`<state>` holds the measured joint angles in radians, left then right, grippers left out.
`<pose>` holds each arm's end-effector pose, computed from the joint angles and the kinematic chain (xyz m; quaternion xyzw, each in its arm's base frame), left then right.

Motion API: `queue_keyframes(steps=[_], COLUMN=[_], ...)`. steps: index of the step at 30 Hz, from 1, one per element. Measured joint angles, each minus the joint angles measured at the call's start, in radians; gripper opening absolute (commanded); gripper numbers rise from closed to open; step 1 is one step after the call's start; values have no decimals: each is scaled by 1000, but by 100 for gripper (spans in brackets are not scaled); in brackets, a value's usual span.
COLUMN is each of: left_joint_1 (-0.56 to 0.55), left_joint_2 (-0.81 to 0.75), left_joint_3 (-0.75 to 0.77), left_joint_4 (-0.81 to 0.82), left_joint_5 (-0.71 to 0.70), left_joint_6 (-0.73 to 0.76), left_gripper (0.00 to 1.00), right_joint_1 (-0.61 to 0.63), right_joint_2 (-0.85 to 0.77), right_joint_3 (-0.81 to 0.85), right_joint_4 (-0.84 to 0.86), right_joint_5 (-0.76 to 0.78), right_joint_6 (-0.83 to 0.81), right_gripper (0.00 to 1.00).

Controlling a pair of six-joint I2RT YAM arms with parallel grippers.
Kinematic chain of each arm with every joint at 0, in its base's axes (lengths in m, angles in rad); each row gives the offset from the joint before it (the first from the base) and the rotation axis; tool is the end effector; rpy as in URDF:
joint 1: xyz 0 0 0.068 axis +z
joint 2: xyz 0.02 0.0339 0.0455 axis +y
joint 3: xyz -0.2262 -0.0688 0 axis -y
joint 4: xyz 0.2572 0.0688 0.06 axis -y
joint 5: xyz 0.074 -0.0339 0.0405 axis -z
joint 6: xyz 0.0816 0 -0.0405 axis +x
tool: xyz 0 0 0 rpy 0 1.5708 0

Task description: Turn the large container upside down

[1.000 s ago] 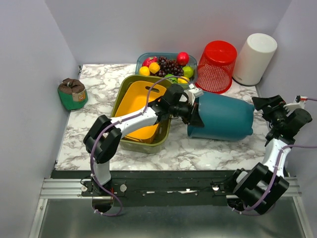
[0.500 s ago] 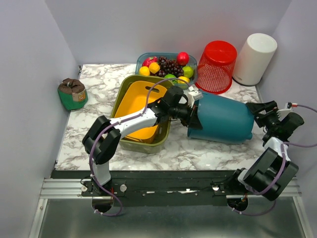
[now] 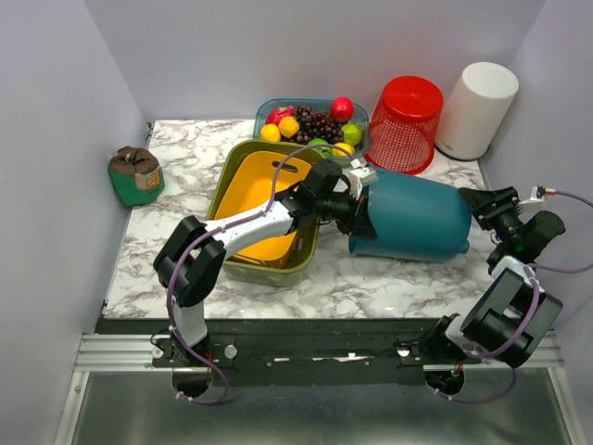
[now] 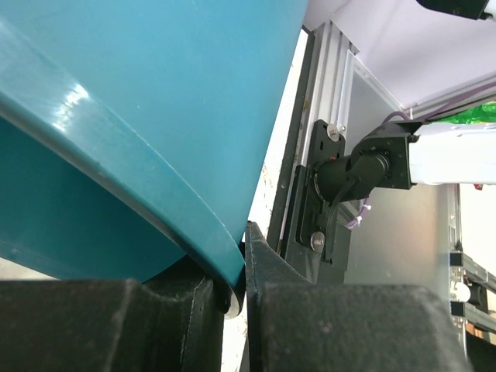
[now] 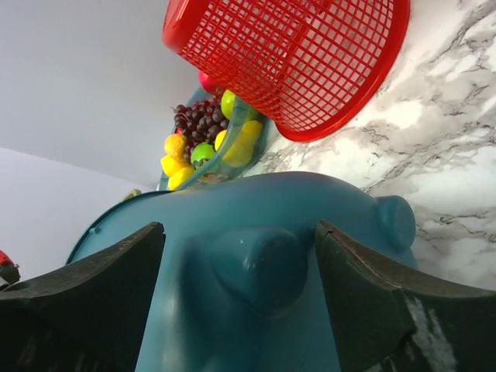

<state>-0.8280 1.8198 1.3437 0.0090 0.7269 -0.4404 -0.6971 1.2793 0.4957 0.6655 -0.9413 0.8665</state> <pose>0.2660 -0.3699 0.2074 0.3362 0.7451 -0.5342 0.2154 0.2729 -0.1425 0.1767 0.2557 0.6850 0.3879 0.5611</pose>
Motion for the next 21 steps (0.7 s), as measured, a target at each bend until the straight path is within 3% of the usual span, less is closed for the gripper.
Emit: queue_keyframes(steps=[4,8,11,17,18,20,21], left_joint_1=[2,2,2,2,2,2,2], left_joint_2=[1,3,3,7,8,10,10], left_joint_3=[2,5,5,11,14,19,22], left_joint_4=[-7,-15,-26,-35,-42,-54,-62], left_joint_5=[-1,-1,-2,-1,-1,-1,0], left_joint_6=[11,21,39,52,52,55,55], left_gripper=[0,0,0,0,0,0,0], right_joint_1=[5,13,16,23,25,32,35], right_joint_2=[13,27,48,117,114,96,82], right_joint_3=[-3,-3,11,16,13,2,-2], right_joint_4=[61,69,42,129,141,150,149], right_joint_5=[-15,-13,-2,0,5,27,40], right_joint_6=[19,9,-19,32,35,31,24], right_gripper=[94,97,82,70,65,47,46])
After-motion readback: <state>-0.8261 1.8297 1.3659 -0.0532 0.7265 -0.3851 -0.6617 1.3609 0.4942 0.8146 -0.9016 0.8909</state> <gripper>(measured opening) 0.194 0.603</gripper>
